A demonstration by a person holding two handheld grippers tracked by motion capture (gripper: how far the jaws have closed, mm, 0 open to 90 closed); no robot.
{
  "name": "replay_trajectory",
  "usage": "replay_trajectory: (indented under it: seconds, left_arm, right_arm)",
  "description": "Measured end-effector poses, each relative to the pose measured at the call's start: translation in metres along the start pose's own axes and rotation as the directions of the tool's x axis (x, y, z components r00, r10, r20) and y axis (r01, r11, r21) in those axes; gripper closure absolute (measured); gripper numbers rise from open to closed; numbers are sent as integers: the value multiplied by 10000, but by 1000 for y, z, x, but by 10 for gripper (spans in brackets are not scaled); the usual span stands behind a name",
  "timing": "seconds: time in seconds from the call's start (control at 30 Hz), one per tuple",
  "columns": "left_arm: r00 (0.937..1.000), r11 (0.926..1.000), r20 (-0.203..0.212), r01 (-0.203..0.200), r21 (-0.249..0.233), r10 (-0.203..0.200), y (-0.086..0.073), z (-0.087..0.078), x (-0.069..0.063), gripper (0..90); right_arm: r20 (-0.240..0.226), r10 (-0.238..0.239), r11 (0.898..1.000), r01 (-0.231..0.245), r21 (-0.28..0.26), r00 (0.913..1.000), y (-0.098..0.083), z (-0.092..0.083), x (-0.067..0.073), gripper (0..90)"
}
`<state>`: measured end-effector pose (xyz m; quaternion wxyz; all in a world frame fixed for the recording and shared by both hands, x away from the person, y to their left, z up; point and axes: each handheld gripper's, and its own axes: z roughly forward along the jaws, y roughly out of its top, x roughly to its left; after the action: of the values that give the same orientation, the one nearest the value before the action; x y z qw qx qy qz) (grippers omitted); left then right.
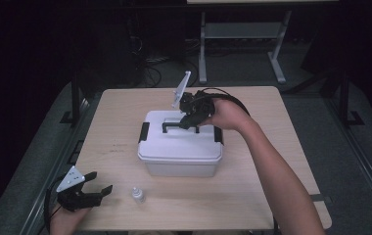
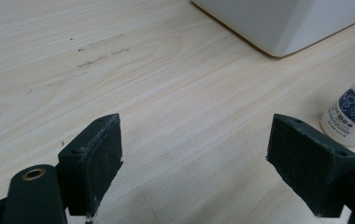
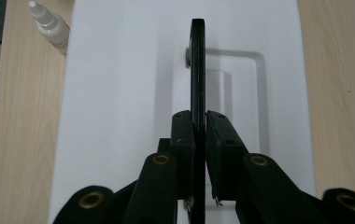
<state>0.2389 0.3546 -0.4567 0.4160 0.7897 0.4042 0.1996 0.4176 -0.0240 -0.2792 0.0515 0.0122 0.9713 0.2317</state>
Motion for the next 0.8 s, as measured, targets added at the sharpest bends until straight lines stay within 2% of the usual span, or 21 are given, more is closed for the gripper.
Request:
replay_trajectory:
  seconds: [0.33, 0.67, 0.8]
  left_arm:
    - [10000, 10000, -18, 57, -16, -57, -1, 0, 1, 177]
    - [10000, 10000, -22, 74, -20, -74, -1, -1, 1, 176]
    - [10000, 10000, -32, 66, -22, -67, -1, -1, 1, 177]
  right_arm:
    - [-271, 162, 9997, -166, -166, 9995, 0, 7, -7, 822]
    - [-481, 63, 9994, -79, -344, 9988, 0, 7, -8, 833]
    - [-392, -80, 9993, 65, -360, 9992, 0, 7, -7, 834]
